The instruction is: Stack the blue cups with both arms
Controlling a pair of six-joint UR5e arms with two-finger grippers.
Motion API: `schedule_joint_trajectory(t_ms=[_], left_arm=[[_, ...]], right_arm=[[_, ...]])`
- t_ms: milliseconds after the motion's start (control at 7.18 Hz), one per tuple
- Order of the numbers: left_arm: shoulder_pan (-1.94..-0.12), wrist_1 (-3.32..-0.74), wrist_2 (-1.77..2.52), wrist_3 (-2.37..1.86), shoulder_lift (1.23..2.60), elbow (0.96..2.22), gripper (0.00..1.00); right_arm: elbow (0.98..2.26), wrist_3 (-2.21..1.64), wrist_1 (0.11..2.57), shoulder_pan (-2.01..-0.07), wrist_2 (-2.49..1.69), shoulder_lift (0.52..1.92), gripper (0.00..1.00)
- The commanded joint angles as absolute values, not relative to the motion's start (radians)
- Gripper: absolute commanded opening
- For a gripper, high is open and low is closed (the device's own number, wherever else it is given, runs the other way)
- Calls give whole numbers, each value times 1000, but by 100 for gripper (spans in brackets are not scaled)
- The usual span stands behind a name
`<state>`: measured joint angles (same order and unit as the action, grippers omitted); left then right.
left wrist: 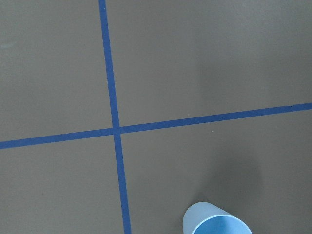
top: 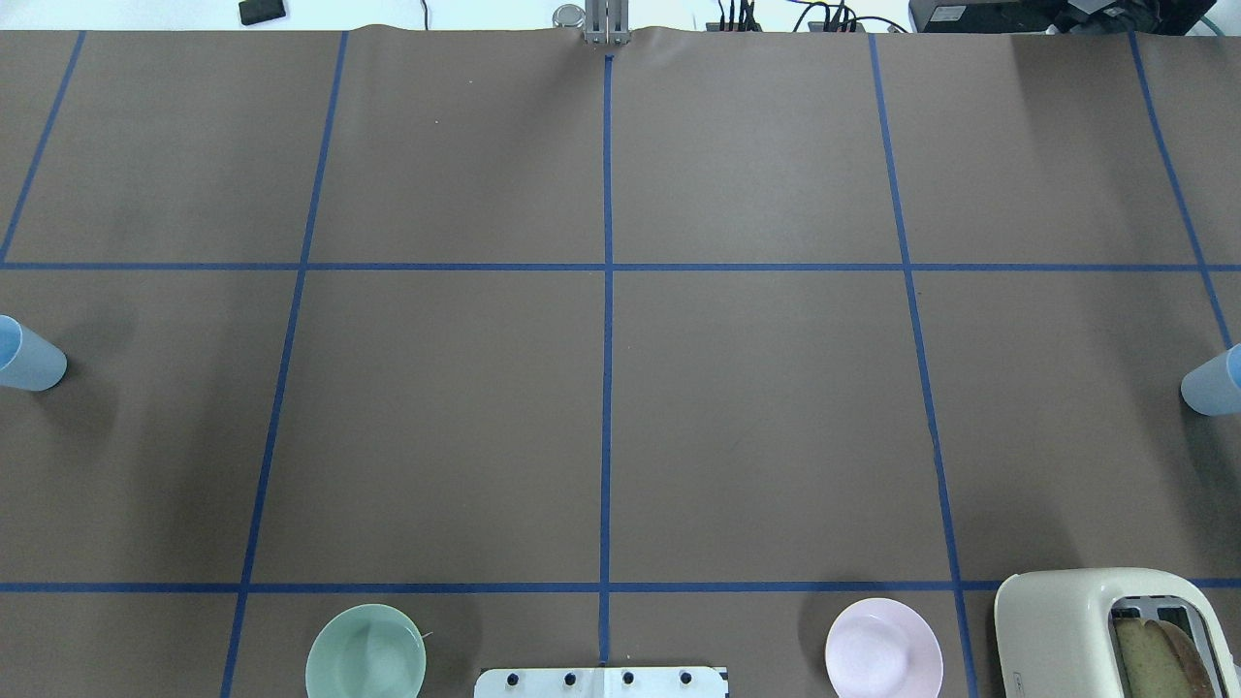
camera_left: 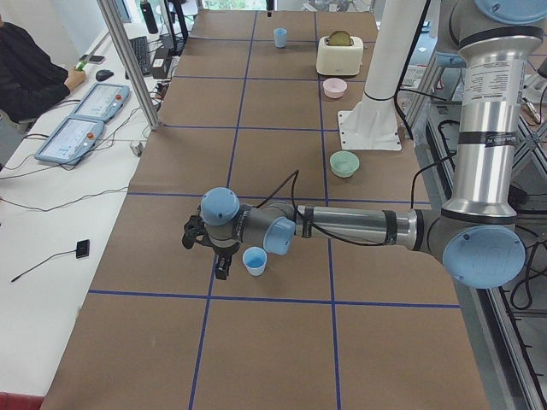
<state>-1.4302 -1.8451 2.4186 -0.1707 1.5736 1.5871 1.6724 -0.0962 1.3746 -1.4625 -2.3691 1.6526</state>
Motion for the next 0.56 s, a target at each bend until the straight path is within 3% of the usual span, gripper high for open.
schedule_joint_trajectory(t_ms=[0, 418], left_arm=[[-1413, -1896, 2416, -176, 1539, 1585, 100], [-1382, -1904, 2416, -190, 1531, 1559, 99]], right_arm=[[1690, -98, 1376, -1462, -2365, 1651, 100], [1668, -83, 1283, -1460, -2395, 1704, 100]])
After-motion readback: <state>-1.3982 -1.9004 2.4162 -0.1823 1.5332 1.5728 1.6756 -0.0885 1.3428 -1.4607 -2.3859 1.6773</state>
